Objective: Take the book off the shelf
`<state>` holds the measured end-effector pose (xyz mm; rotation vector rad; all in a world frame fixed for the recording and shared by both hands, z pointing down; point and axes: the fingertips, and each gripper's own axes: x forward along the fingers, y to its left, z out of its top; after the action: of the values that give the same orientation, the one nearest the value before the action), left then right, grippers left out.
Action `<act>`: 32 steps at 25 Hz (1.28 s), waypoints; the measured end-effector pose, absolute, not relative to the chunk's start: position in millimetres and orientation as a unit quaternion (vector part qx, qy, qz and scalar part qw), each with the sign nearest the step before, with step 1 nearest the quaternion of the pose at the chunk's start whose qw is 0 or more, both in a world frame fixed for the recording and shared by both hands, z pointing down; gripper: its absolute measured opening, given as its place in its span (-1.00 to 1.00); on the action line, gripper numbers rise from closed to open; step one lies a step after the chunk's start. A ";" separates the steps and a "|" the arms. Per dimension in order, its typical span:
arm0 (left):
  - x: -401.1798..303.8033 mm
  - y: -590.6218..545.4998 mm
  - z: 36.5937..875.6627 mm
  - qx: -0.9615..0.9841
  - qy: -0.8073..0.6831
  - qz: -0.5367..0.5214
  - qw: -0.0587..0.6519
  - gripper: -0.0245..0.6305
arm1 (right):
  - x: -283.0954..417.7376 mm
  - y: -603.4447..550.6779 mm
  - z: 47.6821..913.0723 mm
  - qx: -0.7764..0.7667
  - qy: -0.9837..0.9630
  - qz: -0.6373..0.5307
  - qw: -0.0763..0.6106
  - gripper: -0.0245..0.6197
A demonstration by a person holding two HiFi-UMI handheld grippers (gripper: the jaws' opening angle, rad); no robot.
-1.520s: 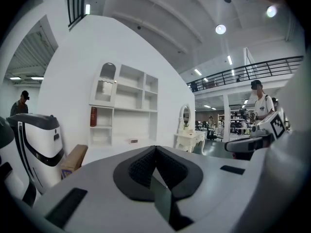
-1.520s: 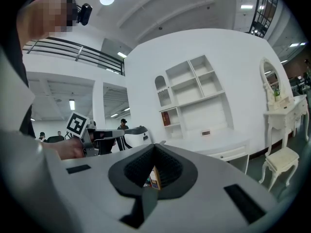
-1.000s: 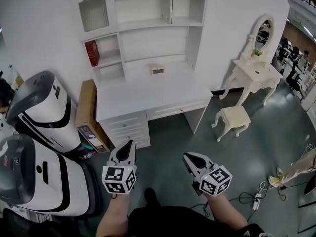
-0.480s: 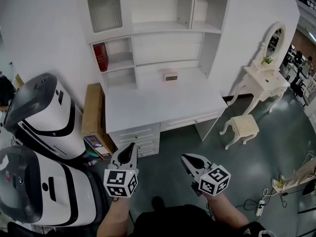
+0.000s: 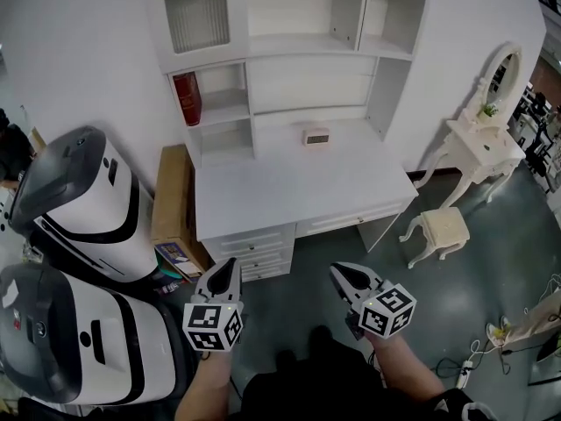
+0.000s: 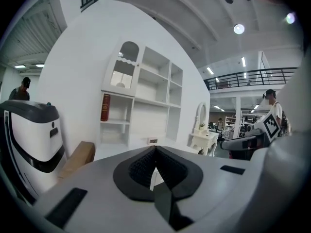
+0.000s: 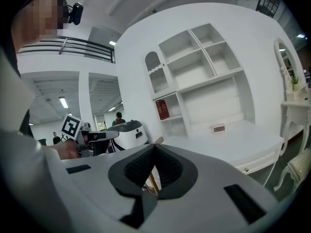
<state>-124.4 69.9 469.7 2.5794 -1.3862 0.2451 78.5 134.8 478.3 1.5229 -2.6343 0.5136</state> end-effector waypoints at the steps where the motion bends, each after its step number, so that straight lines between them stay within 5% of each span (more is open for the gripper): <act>1: -121.3 63.4 470.8 0.873 -0.469 0.084 0.101 -0.89 | 76.5 128.7 482.1 0.488 -0.856 0.170 0.028 -0.88; 21: -19.0 -135.9 442.9 0.849 -0.515 0.086 0.081 -0.89 | 166.5 -88.4 488.7 0.416 -0.890 0.179 0.041 -0.88; 32: -63.3 -226.5 452.3 0.836 -0.534 0.085 0.092 -0.89 | 127.9 -184.0 504.4 0.402 -0.892 0.198 0.053 -0.88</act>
<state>-63.3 -226.5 452.3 2.4837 -1.5844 0.2529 127.9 -184.0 504.4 1.2233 -2.7124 0.6024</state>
